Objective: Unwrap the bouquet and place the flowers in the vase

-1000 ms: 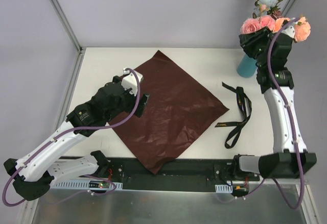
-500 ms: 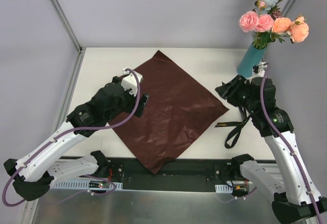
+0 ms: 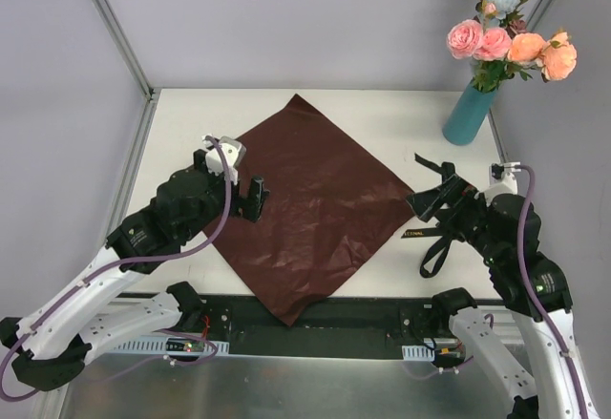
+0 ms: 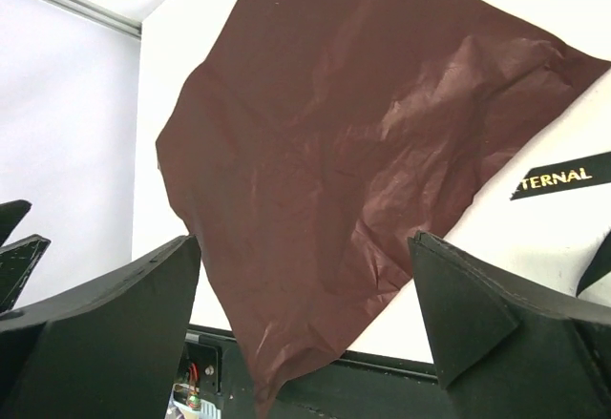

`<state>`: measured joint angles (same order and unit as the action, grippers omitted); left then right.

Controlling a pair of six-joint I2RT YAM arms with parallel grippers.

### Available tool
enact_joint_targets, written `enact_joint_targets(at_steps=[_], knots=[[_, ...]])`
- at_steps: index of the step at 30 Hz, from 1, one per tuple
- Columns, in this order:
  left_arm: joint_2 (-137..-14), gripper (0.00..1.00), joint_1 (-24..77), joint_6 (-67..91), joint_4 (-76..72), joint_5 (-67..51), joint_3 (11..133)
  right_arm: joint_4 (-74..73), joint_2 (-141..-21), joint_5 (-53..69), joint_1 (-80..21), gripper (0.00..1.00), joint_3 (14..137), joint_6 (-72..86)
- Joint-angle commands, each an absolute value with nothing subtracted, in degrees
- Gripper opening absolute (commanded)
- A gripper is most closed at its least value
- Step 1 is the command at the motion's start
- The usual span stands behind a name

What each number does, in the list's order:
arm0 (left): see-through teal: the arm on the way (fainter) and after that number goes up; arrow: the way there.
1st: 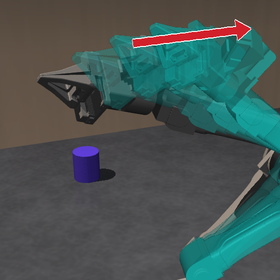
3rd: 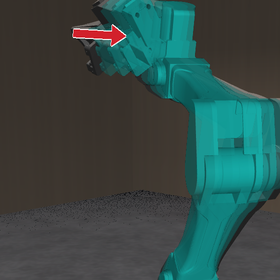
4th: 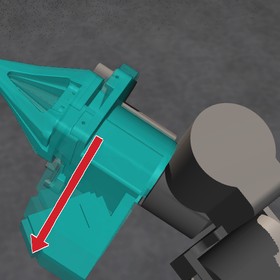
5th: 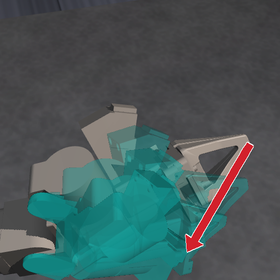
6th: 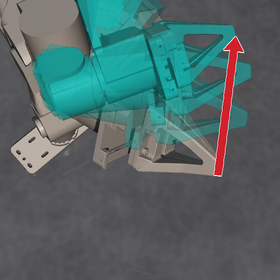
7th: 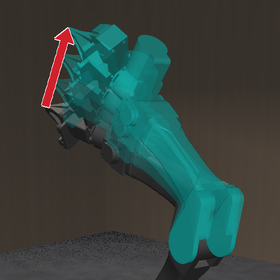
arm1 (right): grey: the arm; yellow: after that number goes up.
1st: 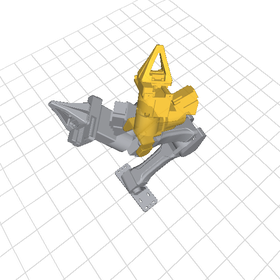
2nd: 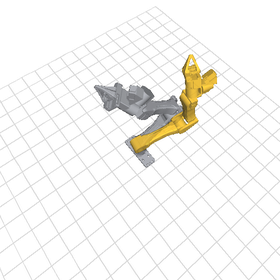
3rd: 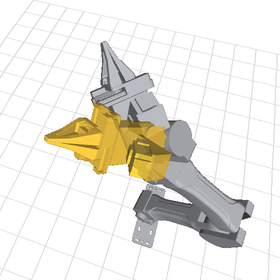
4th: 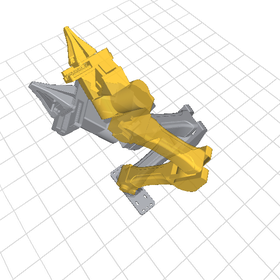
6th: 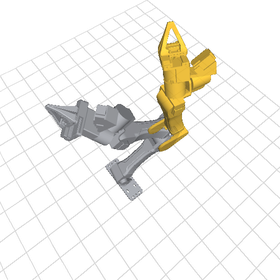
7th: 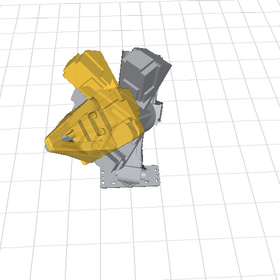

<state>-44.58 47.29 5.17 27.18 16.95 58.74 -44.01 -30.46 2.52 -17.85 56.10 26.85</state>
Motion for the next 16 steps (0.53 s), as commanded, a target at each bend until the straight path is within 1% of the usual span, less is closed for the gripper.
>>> enact_joint_targets(at_steps=[1, 8, 16], knots=[[-41.49, 0.99, 47.72, 8.44, 21.1, 10.91, 57.04, -41.66, -28.83, 6.23, -18.19, 0.99, 56.78, 29.0], [-40.43, 0.99, 47.81, 8.17, 20.3, 9.84, 56.34, -41.31, -27.6, 7.65, -18.19, 0.99, 57.13, 30.32], [-40.69, 0.99, 47.81, 7.56, 20.21, 10.02, 56.34, -41.75, -27.42, 6.42, -18.19, 1.0, 57.21, 30.59]])
